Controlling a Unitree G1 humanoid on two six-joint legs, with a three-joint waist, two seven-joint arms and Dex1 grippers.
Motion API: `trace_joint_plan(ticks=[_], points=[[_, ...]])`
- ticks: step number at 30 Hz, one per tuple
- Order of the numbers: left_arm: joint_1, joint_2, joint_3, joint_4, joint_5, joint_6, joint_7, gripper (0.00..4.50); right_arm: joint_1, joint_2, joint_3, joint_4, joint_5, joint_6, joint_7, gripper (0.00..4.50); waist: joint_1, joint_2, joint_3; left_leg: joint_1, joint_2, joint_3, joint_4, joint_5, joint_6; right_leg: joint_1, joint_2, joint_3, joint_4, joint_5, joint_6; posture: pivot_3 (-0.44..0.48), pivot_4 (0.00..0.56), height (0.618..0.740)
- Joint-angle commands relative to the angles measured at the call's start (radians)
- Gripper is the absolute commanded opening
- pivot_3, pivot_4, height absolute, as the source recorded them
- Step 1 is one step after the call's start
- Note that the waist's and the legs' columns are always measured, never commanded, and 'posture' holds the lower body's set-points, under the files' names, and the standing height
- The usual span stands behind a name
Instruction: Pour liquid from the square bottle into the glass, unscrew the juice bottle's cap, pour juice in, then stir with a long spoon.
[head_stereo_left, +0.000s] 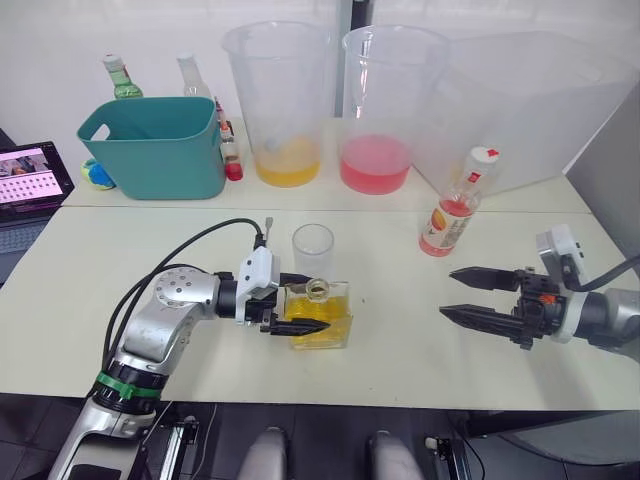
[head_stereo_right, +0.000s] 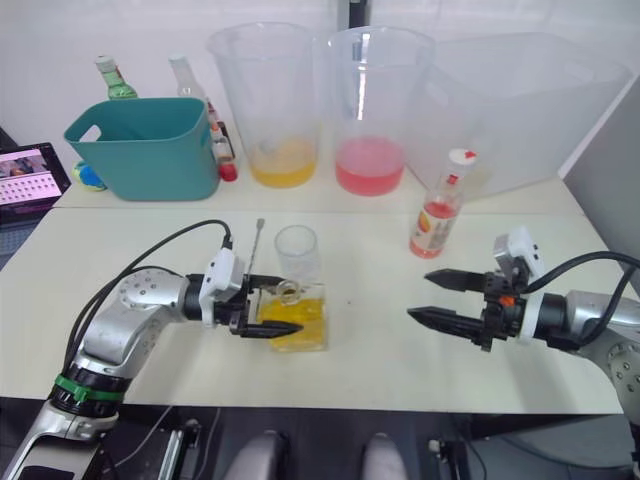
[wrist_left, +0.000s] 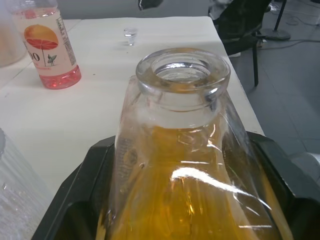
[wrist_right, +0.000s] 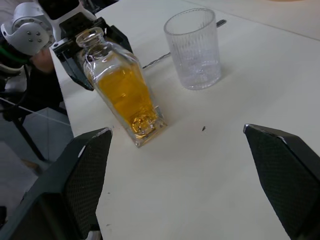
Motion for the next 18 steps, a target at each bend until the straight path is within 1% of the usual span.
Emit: trace_joint_plan(ticks=[1,6,13,15,18], points=[[0.024,0.043,0.071,-0.075,-0.038,-0.001,0.007,2.80,-0.061,-0.007,0.042,-0.006,-0.005,-0.022,0.035,4.46,-0.004,-0.001,0.001,0.000,0.000,0.000,0.000,0.000,0.000,0.000,0.000,0.000,0.000,0.000,0.000,0.000,0.150,0.740],[0.075,0.104,0.147,-0.138,-0.103,0.036,0.009,2.80,-0.127,-0.002,0.101,0.014,-0.019,-0.029,0.064,4.46,-0.013,-0.002,0.002,0.000,0.002,0.000,-0.002,0.000,0.000,-0.001,0.001,0.000,0.000,0.000,0.000,0.000,0.150,0.740],[0.092,0.182,0.268,-0.196,-0.193,0.117,0.041,2.80,-0.191,0.015,0.160,0.045,-0.045,-0.032,0.085,4.46,0.000,-0.006,0.006,-0.001,0.002,0.000,-0.001,0.000,0.000,-0.002,0.001,0.000,0.000,0.000,0.000,0.000,0.150,0.740],[0.106,0.225,0.322,-0.201,-0.222,0.151,0.036,2.80,-0.200,0.021,0.175,0.049,-0.053,-0.034,0.087,4.46,-0.001,-0.007,0.006,-0.002,0.001,0.000,-0.001,0.000,0.000,-0.002,0.001,0.000,0.000,0.000,0.000,0.000,0.150,0.740],[0.130,0.306,0.385,-0.150,-0.193,0.133,0.005,2.80,-0.208,0.030,0.191,0.056,-0.057,-0.032,0.091,4.46,-0.005,-0.008,0.007,-0.002,0.002,0.000,-0.002,0.000,0.000,-0.003,0.001,0.000,0.000,0.000,0.000,0.000,0.150,0.740]])
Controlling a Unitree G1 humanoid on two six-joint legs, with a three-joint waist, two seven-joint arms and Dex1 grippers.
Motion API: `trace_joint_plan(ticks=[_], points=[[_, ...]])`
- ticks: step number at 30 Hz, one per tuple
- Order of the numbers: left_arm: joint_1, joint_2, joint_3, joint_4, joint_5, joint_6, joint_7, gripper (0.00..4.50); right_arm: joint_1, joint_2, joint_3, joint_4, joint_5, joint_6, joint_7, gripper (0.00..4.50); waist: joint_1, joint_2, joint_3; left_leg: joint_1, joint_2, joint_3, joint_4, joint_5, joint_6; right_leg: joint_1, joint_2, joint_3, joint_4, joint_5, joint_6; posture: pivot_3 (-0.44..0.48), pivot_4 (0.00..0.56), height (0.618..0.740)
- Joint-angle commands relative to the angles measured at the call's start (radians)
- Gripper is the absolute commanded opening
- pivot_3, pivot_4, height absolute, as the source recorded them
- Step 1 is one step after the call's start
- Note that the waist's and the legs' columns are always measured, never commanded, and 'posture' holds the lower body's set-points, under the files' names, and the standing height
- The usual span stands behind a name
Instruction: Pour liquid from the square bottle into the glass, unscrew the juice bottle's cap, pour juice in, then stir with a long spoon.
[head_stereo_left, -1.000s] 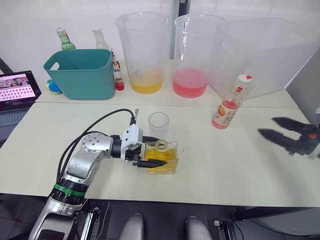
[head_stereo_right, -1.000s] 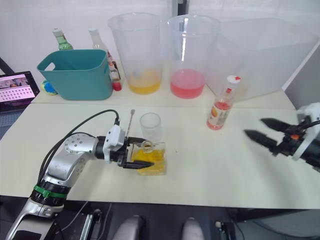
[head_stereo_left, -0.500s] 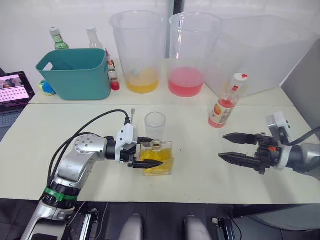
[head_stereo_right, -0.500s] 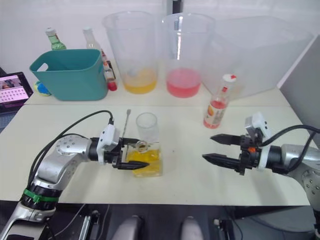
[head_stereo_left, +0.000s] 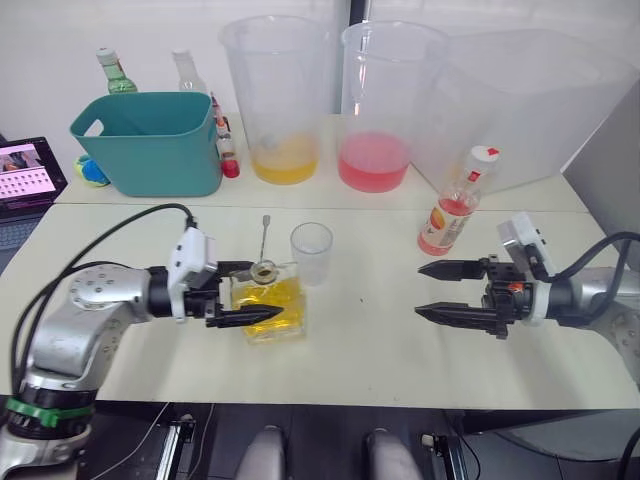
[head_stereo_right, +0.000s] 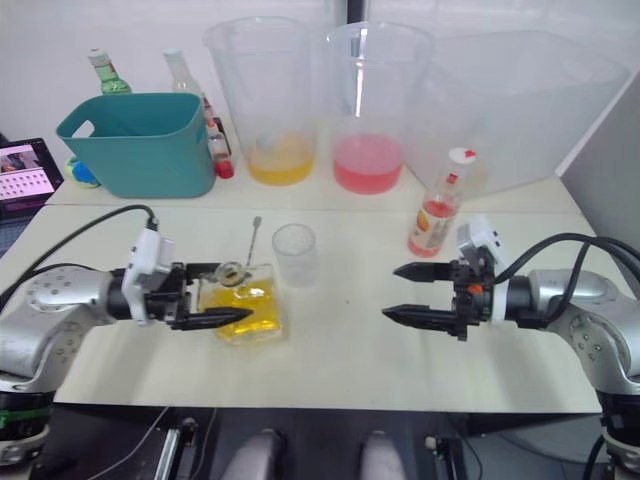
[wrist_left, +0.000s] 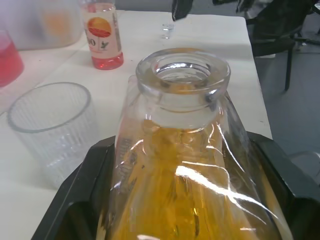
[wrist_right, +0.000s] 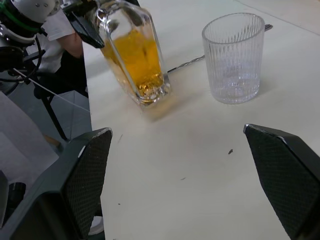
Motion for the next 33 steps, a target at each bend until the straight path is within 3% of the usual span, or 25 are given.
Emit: trace_joint_plan(ticks=[1,6,11,15,22,33], points=[[-0.002,0.067,0.112,0.016,-0.017,-0.034,-0.024,2.80,-0.019,0.005,0.001,0.002,-0.001,-0.011,0.017,4.46,-0.004,0.000,0.000,0.000,0.000,0.000,-0.001,0.000,0.000,0.000,0.000,0.000,0.000,0.000,0.000,0.000,0.150,0.740],[-0.095,0.112,0.115,0.172,0.057,-0.102,-0.011,2.80,-0.025,0.017,0.020,0.005,-0.020,-0.017,0.016,4.46,0.000,-0.001,0.001,0.000,0.000,0.000,-0.001,0.000,0.000,0.000,0.000,0.000,0.000,0.000,0.000,0.000,0.150,0.740],[-0.220,0.083,0.069,0.290,0.139,-0.163,0.036,2.80,-0.022,0.033,0.016,-0.004,-0.025,-0.013,0.002,4.46,0.004,-0.008,0.005,-0.001,0.000,0.000,0.000,0.000,0.000,-0.001,0.000,-0.001,0.000,0.000,0.000,0.000,0.150,0.740],[-0.378,-0.007,-0.027,0.462,0.370,-0.388,0.227,2.80,0.005,0.035,-0.002,-0.033,-0.016,-0.006,-0.019,4.46,0.011,-0.009,0.006,-0.003,-0.001,-0.001,0.000,0.000,0.000,-0.001,0.000,-0.001,0.000,0.000,0.000,0.000,0.150,0.740],[-0.522,-0.131,-0.128,0.652,0.512,-0.544,0.329,2.80,0.073,0.035,-0.057,-0.125,0.019,0.012,-0.078,4.46,0.002,-0.009,0.006,-0.012,-0.001,-0.001,0.003,0.000,0.000,-0.012,0.000,-0.001,0.006,0.001,0.000,0.000,0.150,0.740],[-0.620,-0.228,-0.228,0.755,0.681,-0.725,0.466,2.80,0.173,0.054,-0.140,-0.251,0.075,0.020,-0.188,4.46,0.000,-0.010,0.006,-0.015,-0.002,-0.002,0.010,-0.001,0.002,-0.014,-0.001,-0.001,0.012,0.001,0.000,0.000,0.150,0.740]])
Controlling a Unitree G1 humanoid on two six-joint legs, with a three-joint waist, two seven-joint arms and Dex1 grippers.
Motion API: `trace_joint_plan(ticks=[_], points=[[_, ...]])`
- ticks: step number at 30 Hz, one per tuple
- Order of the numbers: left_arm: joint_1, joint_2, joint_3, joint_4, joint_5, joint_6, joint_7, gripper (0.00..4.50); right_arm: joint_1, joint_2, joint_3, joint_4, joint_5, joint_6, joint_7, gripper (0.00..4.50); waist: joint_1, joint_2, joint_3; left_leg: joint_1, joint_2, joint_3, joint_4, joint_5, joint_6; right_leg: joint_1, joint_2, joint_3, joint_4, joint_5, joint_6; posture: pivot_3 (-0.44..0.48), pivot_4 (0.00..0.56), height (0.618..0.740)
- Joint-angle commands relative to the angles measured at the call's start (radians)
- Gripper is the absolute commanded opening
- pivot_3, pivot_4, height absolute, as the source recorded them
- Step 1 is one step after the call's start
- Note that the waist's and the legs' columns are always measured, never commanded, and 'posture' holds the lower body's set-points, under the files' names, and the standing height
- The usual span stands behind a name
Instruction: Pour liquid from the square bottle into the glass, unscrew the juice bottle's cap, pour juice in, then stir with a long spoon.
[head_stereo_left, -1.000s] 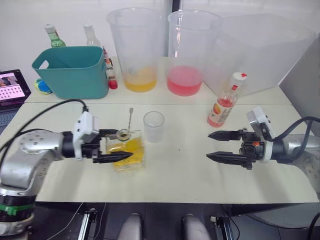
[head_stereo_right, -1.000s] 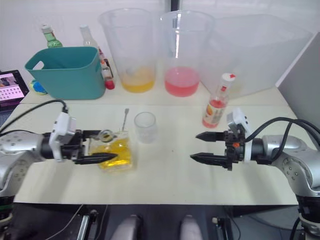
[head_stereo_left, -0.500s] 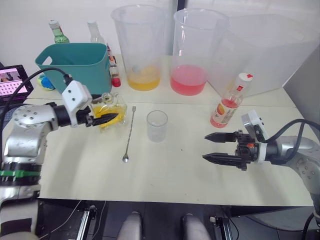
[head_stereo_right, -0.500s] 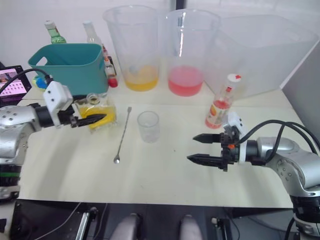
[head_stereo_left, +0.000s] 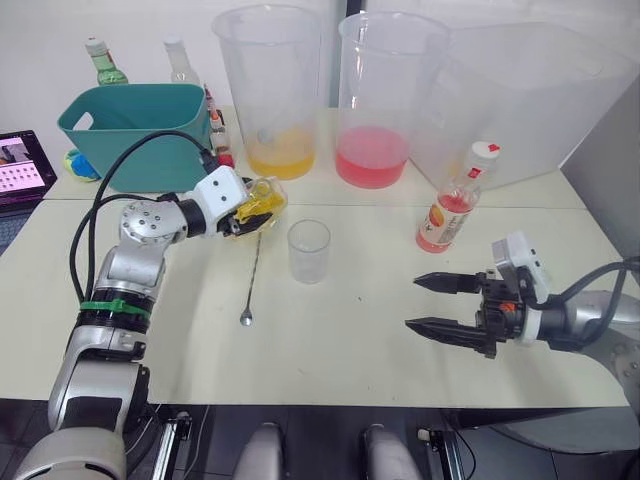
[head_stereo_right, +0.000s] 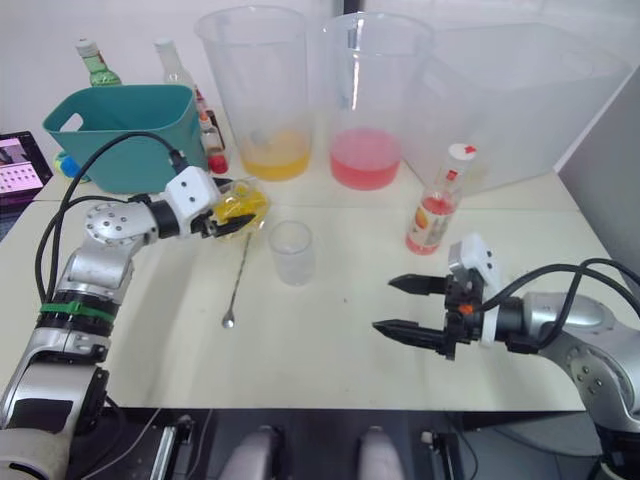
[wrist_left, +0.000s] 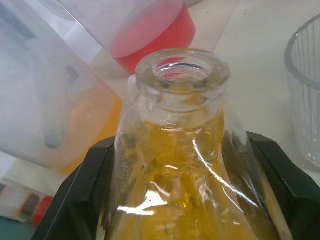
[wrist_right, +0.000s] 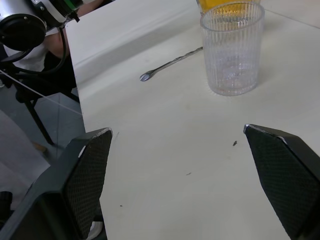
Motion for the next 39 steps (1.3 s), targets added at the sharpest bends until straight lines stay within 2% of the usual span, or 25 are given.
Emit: trace_joint_plan(ticks=[1,12,16,25,39], points=[[-0.069,-0.008,0.012,-0.037,0.045,-0.103,0.087,2.80,0.016,0.007,-0.046,-0.054,0.040,-0.003,-0.033,4.46,0.000,0.000,0.000,0.000,0.000,0.000,0.000,0.000,0.000,0.000,0.000,0.000,0.000,0.000,0.000,0.000,0.150,0.740],[-0.080,-0.065,-0.037,0.011,0.136,-0.183,0.183,2.80,0.029,0.017,-0.050,-0.062,0.015,-0.027,-0.137,4.46,0.000,0.000,0.000,0.000,0.000,0.000,0.001,0.000,0.000,0.000,0.000,0.000,0.001,0.000,0.000,0.000,0.150,0.740],[-0.093,-0.084,-0.060,0.026,0.206,-0.241,0.265,2.80,0.024,0.034,-0.044,-0.062,0.001,-0.037,-0.166,4.46,0.001,0.000,0.000,0.000,0.000,0.000,0.001,0.000,0.000,0.000,0.000,0.000,0.001,0.000,0.000,0.000,0.150,0.740],[-0.106,-0.082,-0.101,0.075,0.313,-0.382,0.383,2.80,0.034,0.029,-0.050,-0.062,-0.013,-0.040,-0.177,4.46,0.000,0.000,0.000,0.000,-0.001,0.000,0.001,0.000,0.000,0.000,0.000,0.000,0.002,0.000,0.000,0.000,0.150,0.740],[-0.121,-0.064,-0.121,0.137,0.408,-0.508,0.515,2.80,0.045,0.005,-0.077,-0.035,-0.027,-0.042,-0.159,4.46,0.000,0.000,0.000,0.000,-0.001,0.000,0.001,0.000,0.000,0.000,0.000,0.000,0.003,0.000,0.000,0.000,0.150,0.740]])
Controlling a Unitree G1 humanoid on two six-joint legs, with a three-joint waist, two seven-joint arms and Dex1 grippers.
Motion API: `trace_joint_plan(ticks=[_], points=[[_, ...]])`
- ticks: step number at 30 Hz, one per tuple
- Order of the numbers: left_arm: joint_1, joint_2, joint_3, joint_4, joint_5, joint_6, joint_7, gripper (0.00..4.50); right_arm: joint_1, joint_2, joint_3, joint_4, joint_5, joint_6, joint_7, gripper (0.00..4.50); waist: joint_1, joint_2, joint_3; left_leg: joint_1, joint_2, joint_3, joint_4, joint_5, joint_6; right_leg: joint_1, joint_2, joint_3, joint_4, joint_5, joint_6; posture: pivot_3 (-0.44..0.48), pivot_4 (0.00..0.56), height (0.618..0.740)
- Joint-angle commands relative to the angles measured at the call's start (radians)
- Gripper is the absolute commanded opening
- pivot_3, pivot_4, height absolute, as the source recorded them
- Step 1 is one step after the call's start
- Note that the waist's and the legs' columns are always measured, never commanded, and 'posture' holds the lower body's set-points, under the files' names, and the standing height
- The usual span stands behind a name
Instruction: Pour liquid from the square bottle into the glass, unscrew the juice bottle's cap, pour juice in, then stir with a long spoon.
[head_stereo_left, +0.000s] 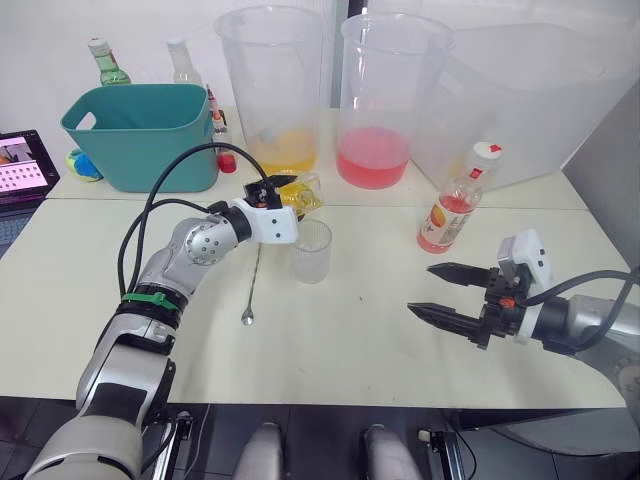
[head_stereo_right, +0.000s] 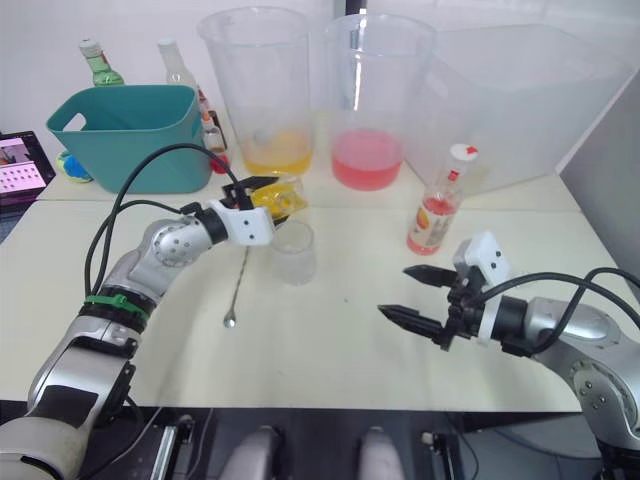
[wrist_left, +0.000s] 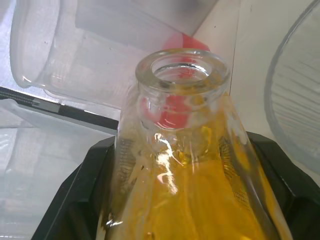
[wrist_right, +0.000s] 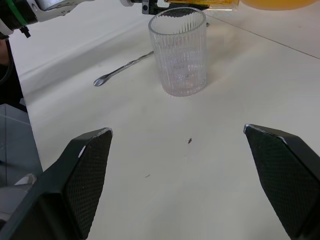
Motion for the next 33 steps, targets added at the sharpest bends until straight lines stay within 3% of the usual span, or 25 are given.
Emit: trace_joint_plan(ticks=[1,14,33], points=[[-0.078,0.022,0.024,-0.038,0.008,-0.068,0.077,2.80,0.002,-0.016,-0.043,0.000,-0.004,-0.021,0.010,4.46,0.000,0.000,0.000,0.000,0.000,0.000,0.000,0.000,0.000,0.000,0.000,0.000,0.000,0.000,0.000,0.000,0.150,0.740],[-0.118,0.073,-0.042,0.011,0.208,-0.167,0.277,2.80,-0.008,-0.032,-0.046,0.044,-0.034,-0.046,0.058,4.46,-0.001,0.000,0.000,0.000,0.000,0.000,0.000,0.000,0.000,0.000,0.000,0.000,0.001,0.000,0.000,0.000,0.150,0.740],[-0.161,0.111,-0.092,0.005,0.362,-0.175,0.491,2.80,-0.038,-0.029,-0.034,0.055,-0.037,-0.037,0.064,4.46,0.000,0.000,0.000,0.000,-0.001,0.000,0.000,0.000,0.000,0.000,-0.001,0.000,0.001,0.000,0.000,0.000,0.150,0.740]])
